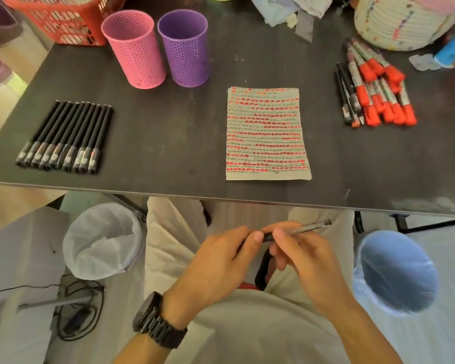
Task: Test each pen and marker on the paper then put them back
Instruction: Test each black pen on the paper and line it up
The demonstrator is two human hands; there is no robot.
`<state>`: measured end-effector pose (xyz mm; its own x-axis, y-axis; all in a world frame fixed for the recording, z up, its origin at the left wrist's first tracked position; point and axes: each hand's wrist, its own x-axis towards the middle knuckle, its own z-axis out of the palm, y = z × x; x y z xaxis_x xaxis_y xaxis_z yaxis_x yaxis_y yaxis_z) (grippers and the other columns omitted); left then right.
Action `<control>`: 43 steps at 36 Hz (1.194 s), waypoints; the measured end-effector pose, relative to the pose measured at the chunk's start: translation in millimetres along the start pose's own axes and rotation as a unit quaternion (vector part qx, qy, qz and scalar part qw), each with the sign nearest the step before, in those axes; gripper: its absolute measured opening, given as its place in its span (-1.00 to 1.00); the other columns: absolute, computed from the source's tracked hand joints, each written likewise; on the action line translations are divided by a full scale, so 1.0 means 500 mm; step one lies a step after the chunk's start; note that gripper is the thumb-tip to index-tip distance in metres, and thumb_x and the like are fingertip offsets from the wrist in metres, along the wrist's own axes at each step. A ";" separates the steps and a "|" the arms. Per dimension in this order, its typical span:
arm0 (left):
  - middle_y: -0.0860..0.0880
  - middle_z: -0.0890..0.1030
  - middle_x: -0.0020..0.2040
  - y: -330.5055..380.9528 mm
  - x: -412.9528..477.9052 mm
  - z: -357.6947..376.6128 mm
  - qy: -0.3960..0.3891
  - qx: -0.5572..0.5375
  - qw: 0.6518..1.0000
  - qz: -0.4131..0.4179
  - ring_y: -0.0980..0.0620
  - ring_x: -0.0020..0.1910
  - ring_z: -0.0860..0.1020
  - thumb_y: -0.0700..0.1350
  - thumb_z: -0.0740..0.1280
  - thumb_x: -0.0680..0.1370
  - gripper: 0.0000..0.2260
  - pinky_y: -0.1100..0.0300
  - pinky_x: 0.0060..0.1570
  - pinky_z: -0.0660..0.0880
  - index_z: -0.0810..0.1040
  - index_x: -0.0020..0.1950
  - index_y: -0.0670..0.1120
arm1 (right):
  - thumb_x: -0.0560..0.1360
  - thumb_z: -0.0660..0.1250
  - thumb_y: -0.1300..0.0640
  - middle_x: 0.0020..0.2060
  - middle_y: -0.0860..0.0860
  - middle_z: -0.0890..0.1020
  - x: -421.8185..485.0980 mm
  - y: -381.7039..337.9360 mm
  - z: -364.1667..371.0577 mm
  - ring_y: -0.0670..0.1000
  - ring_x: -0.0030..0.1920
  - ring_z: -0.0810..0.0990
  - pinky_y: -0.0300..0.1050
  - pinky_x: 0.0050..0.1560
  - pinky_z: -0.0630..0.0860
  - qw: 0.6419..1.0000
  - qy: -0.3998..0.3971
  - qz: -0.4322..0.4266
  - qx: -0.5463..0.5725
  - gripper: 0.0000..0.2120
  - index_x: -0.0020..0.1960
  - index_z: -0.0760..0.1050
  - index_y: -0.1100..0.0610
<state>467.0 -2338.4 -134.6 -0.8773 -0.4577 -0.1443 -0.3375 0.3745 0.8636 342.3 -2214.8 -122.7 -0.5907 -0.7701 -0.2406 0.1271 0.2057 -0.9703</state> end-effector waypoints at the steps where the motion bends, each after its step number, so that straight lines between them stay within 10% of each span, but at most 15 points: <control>1: 0.18 0.45 -0.37 -0.002 0.001 0.004 0.002 0.012 1.000 0.003 0.13 -0.38 0.43 0.25 0.05 0.64 -0.70 0.22 -0.35 0.34 0.38 -0.22 0.20 | 0.60 0.33 0.01 -0.33 0.07 0.62 -0.001 0.001 -0.001 -0.04 -0.36 0.53 -0.20 -0.29 0.52 1.000 0.003 -0.007 -0.009 -0.80 -0.03 0.69 0.06; 20: 0.14 0.36 -0.46 0.000 0.028 -0.016 -0.008 0.037 0.999 -0.019 0.12 -0.44 0.33 0.50 0.16 0.44 -0.48 0.25 -0.39 0.27 0.35 -0.28 0.04 | 0.58 0.27 -0.06 -0.34 0.02 0.62 0.039 -0.035 -0.022 -0.04 -0.36 0.57 -0.22 -0.28 0.54 0.994 0.003 -0.103 -0.021 -0.79 -0.04 0.62 0.03; 24: 0.17 0.44 -0.36 0.001 0.039 -0.047 0.024 -0.017 1.000 -0.007 0.14 -0.35 0.39 0.15 0.24 0.55 -0.88 0.27 -0.28 0.34 0.44 -0.06 0.14 | 0.59 0.27 -0.05 -0.39 0.07 0.61 0.080 -0.068 -0.048 0.05 -0.46 0.53 -0.18 -0.38 0.50 0.987 0.080 -0.129 0.061 -0.80 -0.07 0.56 0.04; 28: 0.12 0.53 -0.32 0.015 0.063 -0.075 0.132 -0.060 0.989 0.027 0.14 -0.41 0.44 0.08 0.12 0.65 -0.82 0.36 -0.37 0.36 0.50 0.07 0.12 | 0.57 0.34 -0.06 -0.37 0.05 0.64 0.127 -0.100 -0.063 0.05 -0.47 0.56 -0.16 -0.42 0.51 0.984 0.111 -0.131 0.056 -0.89 -0.13 0.51 -0.12; 34: 0.14 0.60 -0.19 0.025 0.146 -0.095 0.224 0.058 0.972 0.044 0.16 -0.23 0.52 0.19 0.00 0.66 -0.73 0.24 -0.28 0.41 0.35 -0.05 0.07 | 0.55 0.36 0.07 -0.36 0.08 0.66 0.194 -0.133 -0.049 0.03 -0.41 0.61 -0.14 -0.42 0.54 0.985 0.101 -0.127 0.058 -0.89 -0.15 0.56 -0.06; 43: 0.09 0.56 0.06 -0.002 0.198 -0.078 0.193 0.238 0.946 0.104 0.07 -0.01 0.52 0.07 0.40 0.48 -0.65 0.21 0.18 0.35 0.42 0.13 -0.09 | 0.59 0.38 0.07 -0.43 0.01 0.65 0.237 -0.088 -0.019 -0.05 -0.46 0.61 -0.20 -0.40 0.55 0.980 0.125 -0.139 -0.062 -0.85 -0.15 0.53 0.05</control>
<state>393.6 -2415.5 -130.8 -0.7829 -0.5598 0.2713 -0.3674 0.7680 0.5245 259.2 -2309.7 -108.5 -0.7674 -0.6384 0.0602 -0.1549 0.0935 -0.9835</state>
